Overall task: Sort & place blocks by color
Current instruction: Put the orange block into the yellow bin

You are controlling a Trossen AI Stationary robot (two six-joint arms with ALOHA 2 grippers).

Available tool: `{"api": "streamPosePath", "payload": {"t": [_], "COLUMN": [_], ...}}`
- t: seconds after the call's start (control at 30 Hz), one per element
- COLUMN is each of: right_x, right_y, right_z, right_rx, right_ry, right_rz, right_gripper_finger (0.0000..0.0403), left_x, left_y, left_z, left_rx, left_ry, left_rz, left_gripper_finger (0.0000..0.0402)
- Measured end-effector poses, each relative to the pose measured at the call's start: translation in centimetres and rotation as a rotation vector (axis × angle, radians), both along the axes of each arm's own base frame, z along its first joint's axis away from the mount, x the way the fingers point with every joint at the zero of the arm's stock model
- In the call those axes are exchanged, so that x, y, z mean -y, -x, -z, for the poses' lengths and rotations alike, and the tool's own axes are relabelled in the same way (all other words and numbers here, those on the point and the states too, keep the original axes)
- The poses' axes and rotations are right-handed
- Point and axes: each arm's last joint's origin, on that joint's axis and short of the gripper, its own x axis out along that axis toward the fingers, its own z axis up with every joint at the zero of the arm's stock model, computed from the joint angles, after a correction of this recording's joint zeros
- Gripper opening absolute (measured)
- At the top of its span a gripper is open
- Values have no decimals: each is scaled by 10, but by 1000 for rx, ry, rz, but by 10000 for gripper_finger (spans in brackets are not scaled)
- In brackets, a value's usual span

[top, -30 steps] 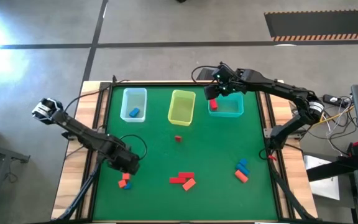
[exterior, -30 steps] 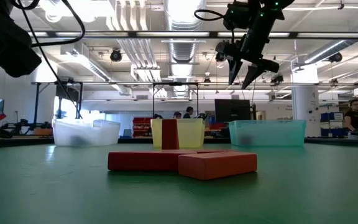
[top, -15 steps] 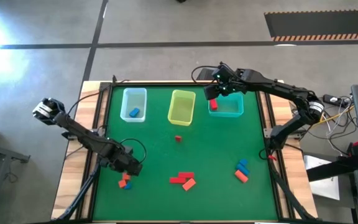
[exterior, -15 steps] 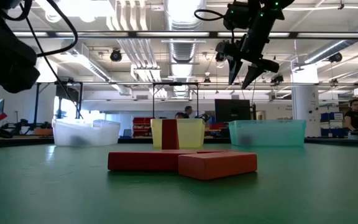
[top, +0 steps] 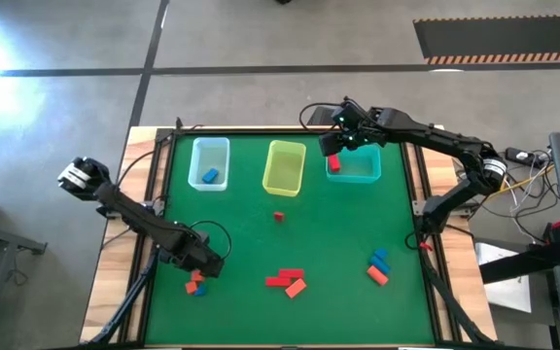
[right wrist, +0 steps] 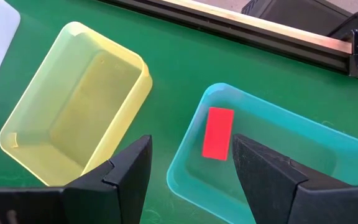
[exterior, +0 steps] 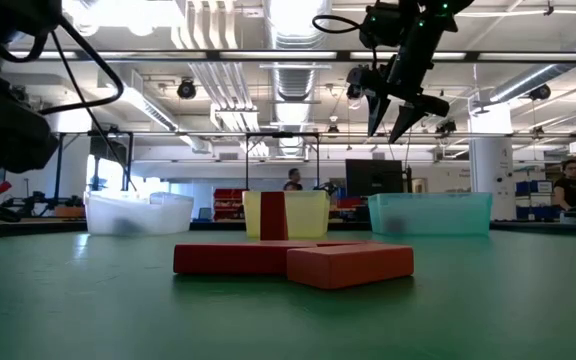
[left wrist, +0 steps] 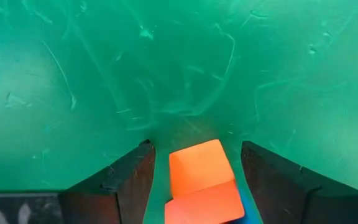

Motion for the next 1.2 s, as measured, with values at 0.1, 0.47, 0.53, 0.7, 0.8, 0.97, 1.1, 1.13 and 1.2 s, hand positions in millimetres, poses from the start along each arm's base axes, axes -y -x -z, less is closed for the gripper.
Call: {"api": "streamPosePath", "payload": {"t": [0.1,0.47,0.53,0.7,0.8,0.97,1.1,1.13,1.2], "right_x": [0,0,0,0,0,0,0,0,0], "right_y": [0,0,0,0,0,0,0,0,0], "right_z": [0,0,0,0,0,0,0,0,0], "right_rx": [0,0,0,3,3,3,3,3,3], "right_ry": [0,0,0,-3,-3,-3,-4,-3,-3], "right_rz": [0,1,1,6,7,7,7,7,7], "right_gripper_finger": [210,210,210,210,210,210,210,210,210], "left_x": [1,1,1,2,2,2,4,5,6], "left_y": [1,1,1,-1,-1,3,9,11,15], "left_z": [0,-1,-3,-12,-17,-31,-40,-39,-37], "left_rx": [-2,3,13,48,71,94,126,125,115], "left_ry": [-1,7,13,29,40,119,153,154,149], "left_rz": [5,9,9,14,12,-21,2,10,25], "left_gripper_finger": [220,122,98,39,11,10,38,47,70]}}
